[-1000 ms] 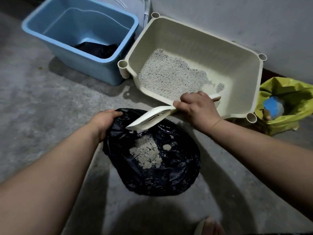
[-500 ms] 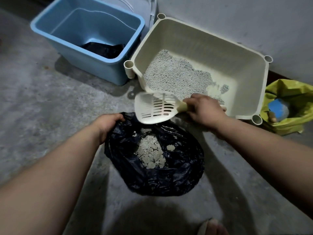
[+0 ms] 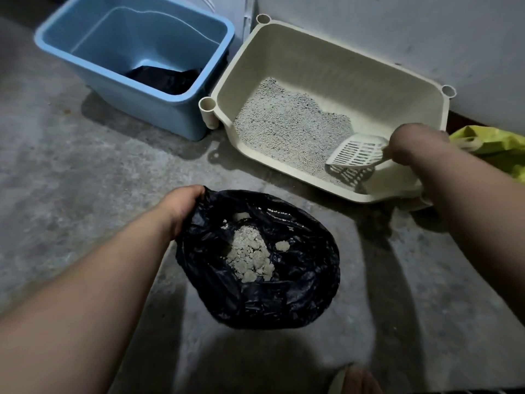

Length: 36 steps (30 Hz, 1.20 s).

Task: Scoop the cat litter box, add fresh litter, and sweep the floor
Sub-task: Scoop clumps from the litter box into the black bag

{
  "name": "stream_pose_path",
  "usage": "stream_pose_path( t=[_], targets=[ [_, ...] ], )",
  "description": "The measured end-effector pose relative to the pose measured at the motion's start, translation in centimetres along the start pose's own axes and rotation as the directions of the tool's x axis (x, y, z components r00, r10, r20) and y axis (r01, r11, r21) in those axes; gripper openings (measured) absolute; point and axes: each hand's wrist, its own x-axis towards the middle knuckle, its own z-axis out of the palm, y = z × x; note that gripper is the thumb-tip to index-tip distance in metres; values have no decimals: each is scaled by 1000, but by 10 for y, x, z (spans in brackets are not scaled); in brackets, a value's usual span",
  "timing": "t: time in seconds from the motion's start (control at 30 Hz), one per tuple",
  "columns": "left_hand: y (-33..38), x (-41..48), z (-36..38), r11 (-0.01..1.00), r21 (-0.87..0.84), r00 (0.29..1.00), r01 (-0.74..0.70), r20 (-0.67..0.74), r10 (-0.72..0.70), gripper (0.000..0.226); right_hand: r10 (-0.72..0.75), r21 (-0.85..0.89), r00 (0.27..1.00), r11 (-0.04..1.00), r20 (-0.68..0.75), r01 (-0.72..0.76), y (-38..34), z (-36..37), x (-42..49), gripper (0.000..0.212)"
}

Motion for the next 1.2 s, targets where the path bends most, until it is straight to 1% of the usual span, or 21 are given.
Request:
stream_pose_path(
  t=[0.07, 0.13, 0.2, 0.3, 0.37, 0.47, 0.53, 0.57, 0.6, 0.67, 0.7, 0.73, 0.77, 0.8, 0.87, 0.9, 0.97, 1.0, 1.1, 1.2],
  targets=[
    [-1, 3, 1, 1000, 6, 1000, 9, 2, -9, 24, -1, 20, 1000, 1000, 7, 1, -4, 2, 5, 32],
    [-3, 5, 1, 1000, 30, 1000, 2, 0, -2, 21, -39, 61, 999, 997, -17, 40, -17, 5, 6, 26],
    [-6, 10, -1, 997, 70, 999, -29, -13, 30, 23, -80, 110, 996, 990, -33, 83, -33, 9, 6, 22],
    [-9, 17, -4, 989, 115, 995, -97, -14, 100, 32, -117, 223, 992, 967, -40, 123, -61, 16, 9, 24],
    [-10, 20, -7, 985, 128, 993, -117, -12, 119, 34, -137, 303, 990, 942, -45, 145, -77, 20, 9, 23],
    [-10, 21, -11, 993, 67, 996, -92, 1, 92, 26, -165, 355, 984, 918, -68, 178, -88, 27, 9, 21],
    [-11, 20, -13, 999, 21, 997, -46, 58, 45, 20, -183, 355, 978, 912, -95, 206, -85, 33, 8, 19],
    [-11, 21, -13, 998, 33, 994, -44, 106, 40, 21, -189, 366, 975, 905, -113, 218, -81, 35, 7, 18],
    [-12, 23, -15, 996, 72, 987, -61, 152, 50, 27, -195, 388, 973, 893, -125, 229, -76, 38, 7, 19],
    [-12, 22, -17, 978, 173, 970, -119, 228, 78, 53, -213, 434, 967, 865, -136, 252, -69, 41, 3, 15],
    [-12, 22, -17, 965, 219, 963, -142, 257, 84, 61, -226, 448, 965, 855, -133, 262, -66, 41, 0, 12],
    [-12, 22, -17, 954, 254, 957, -158, 276, 85, 64, -241, 455, 961, 847, -134, 275, -63, 41, -1, 14],
    [-13, 23, -16, 946, 277, 958, -166, 275, 87, 61, -251, 465, 958, 837, -139, 288, -60, 40, -4, 19],
    [-13, 23, -13, 940, 294, 963, -172, 251, 97, 53, -262, 474, 953, 827, -152, 303, -57, 39, -6, 23],
    [-13, 24, -9, 924, 324, 975, -202, 159, 157, 31, -279, 467, 942, 818, -186, 335, -52, 39, -9, 31],
    [-13, 24, -6, 912, 345, 974, -224, 119, 194, 26, -286, 459, 937, 818, -201, 348, -50, 39, -9, 36],
    [-13, 24, -4, 898, 365, 969, -245, 91, 228, 26, -298, 453, 929, 813, -219, 367, -48, 39, -11, 45],
    [-12, 23, -4, 903, 357, 971, -240, 90, 222, 28, -298, 460, 928, 807, -224, 370, -46, 39, -11, 45],
    [-11, 19, -4, 930, 300, 977, -211, 93, 192, 28, -280, 486, 934, 799, -223, 356, -43, 37, -15, 37],
    [-11, 18, -4, 930, 304, 978, -209, 70, 197, 30, -301, 485, 926, 790, -227, 375, -43, 37, -19, 39]
  ],
)
